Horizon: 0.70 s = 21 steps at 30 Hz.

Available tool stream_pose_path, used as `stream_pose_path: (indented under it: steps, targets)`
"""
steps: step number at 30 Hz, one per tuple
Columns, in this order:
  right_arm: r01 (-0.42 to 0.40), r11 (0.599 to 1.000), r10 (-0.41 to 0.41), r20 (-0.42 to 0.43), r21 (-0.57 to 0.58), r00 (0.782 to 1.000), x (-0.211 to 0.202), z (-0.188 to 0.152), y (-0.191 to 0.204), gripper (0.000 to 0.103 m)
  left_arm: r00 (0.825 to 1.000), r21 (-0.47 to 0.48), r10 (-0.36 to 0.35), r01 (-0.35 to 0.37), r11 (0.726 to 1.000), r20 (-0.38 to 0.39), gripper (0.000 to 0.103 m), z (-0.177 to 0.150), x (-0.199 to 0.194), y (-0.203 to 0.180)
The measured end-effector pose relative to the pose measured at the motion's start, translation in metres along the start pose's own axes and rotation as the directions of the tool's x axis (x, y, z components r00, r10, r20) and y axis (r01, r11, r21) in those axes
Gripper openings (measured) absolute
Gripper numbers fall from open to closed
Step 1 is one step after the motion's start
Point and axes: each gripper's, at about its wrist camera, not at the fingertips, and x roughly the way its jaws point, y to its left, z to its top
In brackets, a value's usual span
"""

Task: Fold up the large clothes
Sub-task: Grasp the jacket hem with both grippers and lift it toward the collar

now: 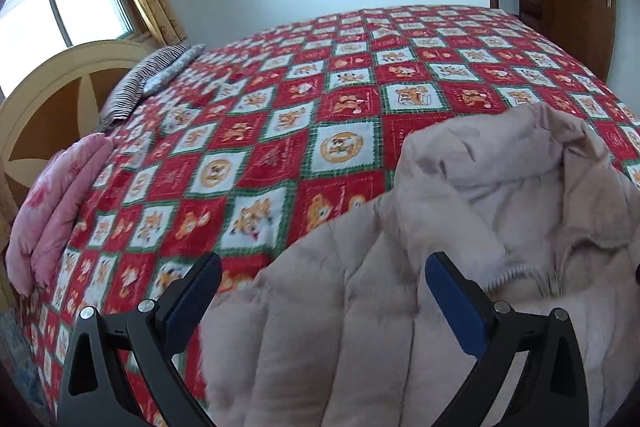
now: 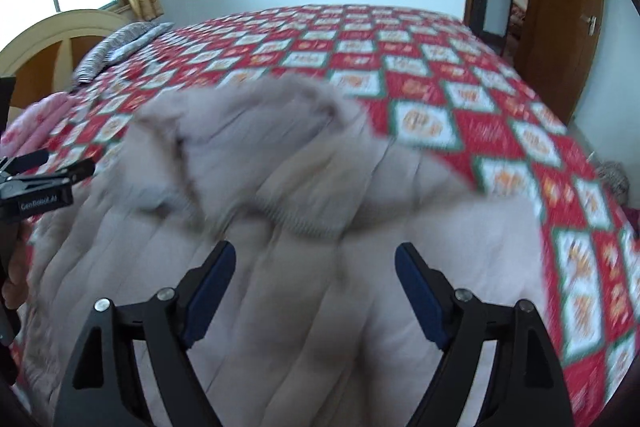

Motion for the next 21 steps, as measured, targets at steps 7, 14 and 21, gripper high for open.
stream_pose_path:
  steps: [7,14,21]
  targets:
    - [0.076,0.997,-0.077,-0.039,-0.024,0.996,0.051,0.058,-0.024,0.084,0.999,0.032,-0.012,0.014,0.999,-0.049,0.102,0.041,0.056,-0.021]
    - [0.050,0.983,-0.074,-0.130,-0.178,0.989,0.106,0.083,-0.016,0.050,0.998,0.109,-0.047,0.053,0.993,-0.052,0.100,0.061,0.080,-0.049]
    - [0.089,0.957,-0.105,-0.043,-0.278,0.994,0.076,0.075,-0.010,0.005,0.989,0.162,-0.146,0.142,0.976,0.012,0.008,0.059,0.056,-0.047]
